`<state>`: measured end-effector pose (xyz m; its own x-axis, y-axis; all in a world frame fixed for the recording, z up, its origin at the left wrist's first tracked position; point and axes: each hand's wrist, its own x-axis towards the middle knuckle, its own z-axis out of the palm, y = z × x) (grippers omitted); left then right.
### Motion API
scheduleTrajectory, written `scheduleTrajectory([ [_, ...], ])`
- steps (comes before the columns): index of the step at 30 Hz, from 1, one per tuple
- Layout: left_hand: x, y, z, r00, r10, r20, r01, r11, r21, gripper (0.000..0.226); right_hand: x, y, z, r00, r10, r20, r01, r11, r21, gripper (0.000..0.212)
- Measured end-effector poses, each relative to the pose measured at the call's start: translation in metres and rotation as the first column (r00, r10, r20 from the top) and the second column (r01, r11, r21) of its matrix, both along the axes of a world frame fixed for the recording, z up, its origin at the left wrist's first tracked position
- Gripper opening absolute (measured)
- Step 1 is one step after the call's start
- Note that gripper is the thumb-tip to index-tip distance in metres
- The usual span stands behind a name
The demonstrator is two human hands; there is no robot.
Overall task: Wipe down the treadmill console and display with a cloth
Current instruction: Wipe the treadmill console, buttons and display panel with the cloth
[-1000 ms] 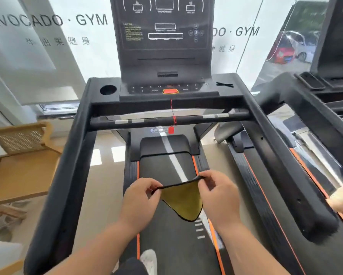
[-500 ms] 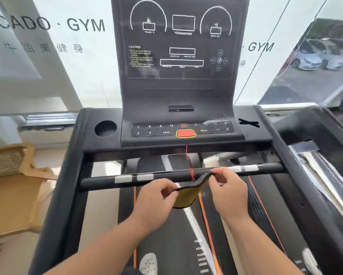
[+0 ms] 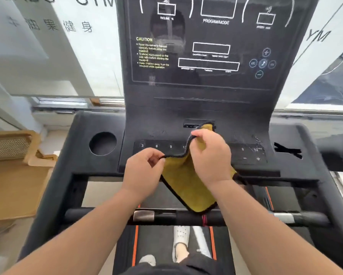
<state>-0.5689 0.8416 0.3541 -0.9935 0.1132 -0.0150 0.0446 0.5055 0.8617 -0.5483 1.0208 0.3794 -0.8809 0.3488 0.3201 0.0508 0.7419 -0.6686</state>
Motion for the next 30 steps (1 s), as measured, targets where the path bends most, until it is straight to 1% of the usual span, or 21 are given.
scheduleTrajectory([
  [2,-0.009,-0.002,-0.005,0.999,0.034,-0.012,-0.035,0.995,-0.098,0.012,-0.016,0.001,-0.015,0.992,0.118,0.05,-0.123,0.985,0.119,0.023],
  [4,-0.014,-0.005,-0.007,0.998,0.054,-0.026,-0.057,0.984,-0.171,0.009,-0.029,0.003,-0.027,0.97,0.205,0.133,-0.225,0.962,0.157,0.036],
  [5,-0.015,-0.007,-0.007,0.998,0.055,-0.04,-0.063,0.976,-0.21,0.008,-0.033,0.003,-0.031,0.946,0.256,0.199,-0.289,0.943,0.162,0.046],
  [7,-0.018,-0.011,-0.009,0.996,0.052,-0.077,-0.073,0.953,-0.295,0.006,-0.042,0.002,-0.04,0.868,0.36,0.341,-0.442,0.874,0.202,0.066],
  [9,-0.02,-0.017,-0.012,0.987,0.057,-0.149,-0.11,0.92,-0.376,0.002,-0.048,0.0,-0.049,0.808,0.384,0.446,-0.534,0.797,0.281,0.081],
  [11,-0.019,-0.025,-0.014,0.974,0.096,-0.204,-0.174,0.895,-0.41,0.013,-0.05,-0.003,-0.054,0.78,0.358,0.513,-0.56,0.766,0.316,0.089],
  [13,-0.018,-0.038,-0.016,0.962,0.139,-0.236,-0.232,0.872,-0.431,0.021,-0.05,-0.007,-0.055,0.77,0.328,0.548,-0.565,0.748,0.347,0.095],
  [15,-0.016,-0.054,-0.016,0.963,0.153,-0.223,-0.246,0.84,-0.484,0.03,-0.05,-0.009,-0.055,0.773,0.301,0.559,-0.564,0.729,0.387,0.1],
  [18,-0.019,-0.08,-0.019,0.982,0.111,-0.154,-0.183,0.774,-0.606,0.053,-0.051,-0.008,-0.057,0.746,0.27,0.608,-0.593,0.684,0.425,0.103],
  [21,-0.031,-0.109,-0.024,0.995,-0.009,-0.104,-0.074,0.637,-0.767,0.076,-0.058,-0.016,-0.058,0.753,0.248,0.61,-0.587,0.672,0.451,0.104],
  [23,-0.043,-0.127,-0.028,0.998,-0.056,-0.041,-0.001,0.575,-0.818,0.089,-0.067,-0.026,-0.059,0.758,0.243,0.605,-0.579,0.677,0.454,0.105],
  [26,-0.064,-0.141,-0.033,0.997,-0.07,0.019,0.055,0.564,-0.824,0.099,-0.081,-0.044,-0.059,0.77,0.247,0.588,-0.567,0.686,0.456,0.106],
  [30,-0.083,-0.145,-0.041,0.994,-0.104,0.014,0.076,0.618,-0.782,0.095,-0.094,-0.066,-0.056,0.762,0.271,0.587,-0.588,0.67,0.453,0.102],
])
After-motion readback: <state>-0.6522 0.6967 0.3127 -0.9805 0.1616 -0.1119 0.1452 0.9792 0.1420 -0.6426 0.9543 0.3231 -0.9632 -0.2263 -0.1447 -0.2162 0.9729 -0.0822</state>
